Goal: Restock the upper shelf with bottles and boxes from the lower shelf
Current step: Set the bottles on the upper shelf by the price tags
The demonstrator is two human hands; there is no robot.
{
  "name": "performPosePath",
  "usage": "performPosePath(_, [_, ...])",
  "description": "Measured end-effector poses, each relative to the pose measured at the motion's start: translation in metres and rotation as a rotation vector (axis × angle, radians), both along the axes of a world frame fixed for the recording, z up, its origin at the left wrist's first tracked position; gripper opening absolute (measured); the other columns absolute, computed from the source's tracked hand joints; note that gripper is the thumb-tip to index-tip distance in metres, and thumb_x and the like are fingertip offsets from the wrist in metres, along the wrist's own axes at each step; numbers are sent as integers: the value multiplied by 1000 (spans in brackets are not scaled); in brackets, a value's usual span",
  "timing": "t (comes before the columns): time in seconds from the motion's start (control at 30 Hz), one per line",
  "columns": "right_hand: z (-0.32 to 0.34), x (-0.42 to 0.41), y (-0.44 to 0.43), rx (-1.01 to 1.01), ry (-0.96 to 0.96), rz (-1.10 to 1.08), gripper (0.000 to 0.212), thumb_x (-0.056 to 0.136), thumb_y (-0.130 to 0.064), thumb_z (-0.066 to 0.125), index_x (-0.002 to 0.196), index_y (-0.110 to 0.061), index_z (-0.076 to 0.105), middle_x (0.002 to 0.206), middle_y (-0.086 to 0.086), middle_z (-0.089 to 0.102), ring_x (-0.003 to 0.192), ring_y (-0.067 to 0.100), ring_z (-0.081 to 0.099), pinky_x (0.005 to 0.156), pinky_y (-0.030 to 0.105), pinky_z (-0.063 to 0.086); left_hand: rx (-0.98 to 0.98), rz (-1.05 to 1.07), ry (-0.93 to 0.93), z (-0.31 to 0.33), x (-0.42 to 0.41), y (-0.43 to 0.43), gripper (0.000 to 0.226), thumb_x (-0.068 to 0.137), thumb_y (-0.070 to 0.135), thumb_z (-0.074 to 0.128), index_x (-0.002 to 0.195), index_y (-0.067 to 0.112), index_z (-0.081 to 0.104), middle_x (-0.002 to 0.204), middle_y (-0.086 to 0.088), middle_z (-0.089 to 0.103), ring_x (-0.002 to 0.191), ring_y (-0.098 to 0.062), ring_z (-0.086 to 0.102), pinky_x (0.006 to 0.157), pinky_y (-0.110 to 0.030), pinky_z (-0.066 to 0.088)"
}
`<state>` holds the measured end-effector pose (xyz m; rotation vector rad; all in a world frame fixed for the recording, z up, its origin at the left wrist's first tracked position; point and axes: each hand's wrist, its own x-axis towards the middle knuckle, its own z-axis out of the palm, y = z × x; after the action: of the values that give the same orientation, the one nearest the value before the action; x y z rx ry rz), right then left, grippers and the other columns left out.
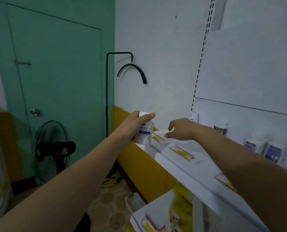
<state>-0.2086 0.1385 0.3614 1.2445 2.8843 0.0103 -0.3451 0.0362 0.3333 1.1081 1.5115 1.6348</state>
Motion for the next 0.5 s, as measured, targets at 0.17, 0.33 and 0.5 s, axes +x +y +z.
performPosePath(0.17, [14,-49,65,-12,40,-68,48,97,-38,46,126,-1,55,129,16,57,120,29,52,98,34,41,55,-77,1,24,-54,73,37,85,39,64,110,14,53,94,-9,66,80,-23,64,77,-37,54])
performPosePath(0.33, [6,-90,119,-20,29,-193,47,97,-39,46,128,-6,54,130,12,56,120,26,52,97,32,42,50,-211,-1,20,-96,149,38,86,38,63,113,13,53,92,-8,67,76,-20,65,73,-35,56])
performPosePath(0.5, [-12,-101,163,-9,54,-409,47,96,-39,47,126,-5,56,128,12,59,118,26,54,96,32,43,46,-461,38,10,-117,229,31,86,38,63,104,14,54,90,-8,65,83,-24,64,84,-41,54])
